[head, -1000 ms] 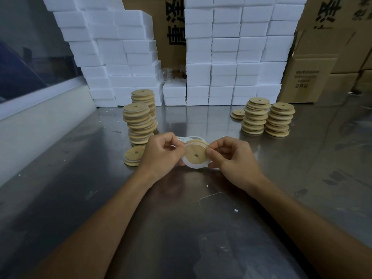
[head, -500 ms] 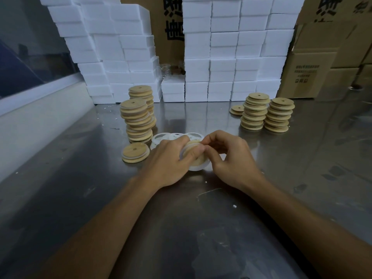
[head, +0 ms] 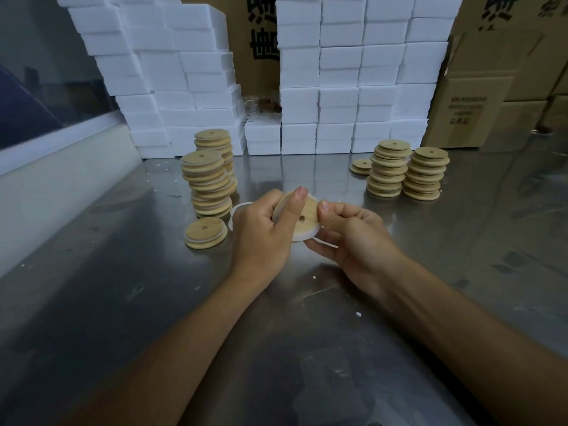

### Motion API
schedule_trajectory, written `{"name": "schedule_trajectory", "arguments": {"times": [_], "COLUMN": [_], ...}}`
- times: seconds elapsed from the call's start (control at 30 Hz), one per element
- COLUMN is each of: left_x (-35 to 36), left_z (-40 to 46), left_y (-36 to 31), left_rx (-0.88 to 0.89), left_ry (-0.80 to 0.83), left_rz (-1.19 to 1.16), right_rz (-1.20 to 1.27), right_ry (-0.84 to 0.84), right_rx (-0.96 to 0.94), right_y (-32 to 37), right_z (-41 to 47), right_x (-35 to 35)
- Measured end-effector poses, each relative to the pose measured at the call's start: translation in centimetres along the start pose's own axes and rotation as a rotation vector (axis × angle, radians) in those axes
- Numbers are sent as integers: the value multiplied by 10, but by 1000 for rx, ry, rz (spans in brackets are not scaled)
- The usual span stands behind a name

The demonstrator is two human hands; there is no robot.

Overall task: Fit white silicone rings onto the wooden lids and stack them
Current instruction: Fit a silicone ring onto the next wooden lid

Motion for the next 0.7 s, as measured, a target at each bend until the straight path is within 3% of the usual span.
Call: {"name": "schedule_trajectory", "arguments": {"times": [0.23, 0.37, 0.43, 0.53, 0.6, 0.7], "left_x": [6, 11, 13, 17, 17, 12], "left_z": [-6, -10, -10, -12, -13, -13], "left_y": [3, 4, 4, 5, 8, 11], "left_rx": [-113, -99, -77, -108, -154, -137], "left_ry": [-100, -42, 40, 235, 317, 395], "left_rz": [-67, -46, -72, -209, -274, -215], "right_rz": [81, 110, -8, -436, -723, -914], "right_ry": [9, -39, -136, -255, -187, -82], "right_rx": [63, 80, -43, -412, -585, -616], "right_y": [-4, -8, -5, 3, 8, 14], "right_z": [1, 0, -1, -3, -4, -3], "right_x": [4, 5, 4, -1, -4, -9]}}
Point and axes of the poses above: each hand's wrist, its own z-axis towards the middle knuckle, its own x-axis out of the palm, y = z × x, the point moved 2 cm from there along z, towards the middle knuckle, and after that the axes turned 12 degrees about x, right-handed, at the moved point
